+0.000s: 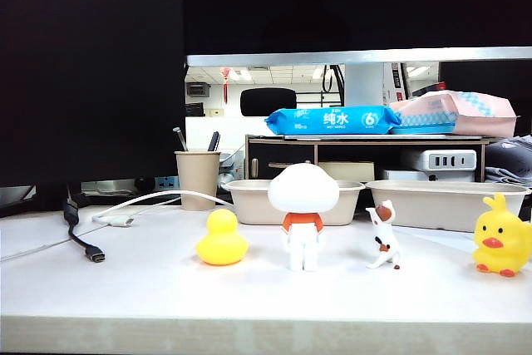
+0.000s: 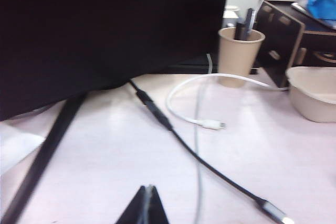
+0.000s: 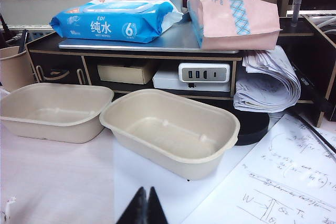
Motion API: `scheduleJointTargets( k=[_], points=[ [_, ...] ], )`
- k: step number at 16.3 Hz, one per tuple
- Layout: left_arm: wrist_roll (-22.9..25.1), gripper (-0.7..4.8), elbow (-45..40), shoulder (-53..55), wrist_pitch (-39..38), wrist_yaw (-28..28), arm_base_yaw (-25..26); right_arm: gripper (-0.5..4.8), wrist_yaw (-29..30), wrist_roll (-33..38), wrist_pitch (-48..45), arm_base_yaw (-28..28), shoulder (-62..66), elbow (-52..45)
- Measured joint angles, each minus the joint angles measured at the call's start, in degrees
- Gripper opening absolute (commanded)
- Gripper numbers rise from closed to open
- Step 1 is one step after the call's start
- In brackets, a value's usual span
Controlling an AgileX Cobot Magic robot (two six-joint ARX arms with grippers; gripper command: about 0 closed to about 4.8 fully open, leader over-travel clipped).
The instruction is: Put the dolls with similar colors into the same paper box, while dolls with different colors go into separate paper boxes.
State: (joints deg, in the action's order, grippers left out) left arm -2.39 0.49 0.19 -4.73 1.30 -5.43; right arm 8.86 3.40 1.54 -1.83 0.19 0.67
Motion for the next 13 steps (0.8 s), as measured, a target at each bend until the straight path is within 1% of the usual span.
scheduleJointTargets(
  k=[1,4,6,7,8,9,11,12,13],
  points=[
    [0.0,-0.05,0.0,0.0,0.0,0.0,-0.92,0.03,-0.02,0.0,0.0,0.0,0.0,0.0],
    [0.0,-0.05,0.0,0.0,0.0,0.02,-1.27,0.03,0.02,0.07,-0.33,0.0,0.0,0.0],
    [0.0,-0.05,0.0,0.0,0.0,-0.07,-1.9,0.04,0.26,7.23,-2.25,-0.02,0.0,0.0],
    [0.0,-0.05,0.02,0.11,0.0,-0.2,-3.34,0.04,0.28,11.96,-3.32,-0.02,0.0,0.0],
    [-0.02,-0.05,0.11,1.51,0.15,-0.24,-6.08,0.04,0.31,16.11,-4.33,-0.02,0.0,0.0],
    [-0.02,-0.05,0.17,3.48,0.13,-0.39,-9.57,0.04,0.44,18.05,-4.59,-0.02,0.0,0.0],
    [0.0,-0.05,1.11,8.15,-0.02,-0.22,-16.11,0.04,1.99,18.91,-4.74,-0.02,0.0,0.0],
    [0.0,-0.05,1.75,11.15,0.0,-0.2,-19.71,0.03,3.54,19.21,-5.29,-0.02,0.0,0.0],
    [0.0,-0.05,2.03,13.68,-0.02,-0.15,-24.0,0.03,7.48,19.96,-7.39,-0.02,0.0,0.0]
  ],
)
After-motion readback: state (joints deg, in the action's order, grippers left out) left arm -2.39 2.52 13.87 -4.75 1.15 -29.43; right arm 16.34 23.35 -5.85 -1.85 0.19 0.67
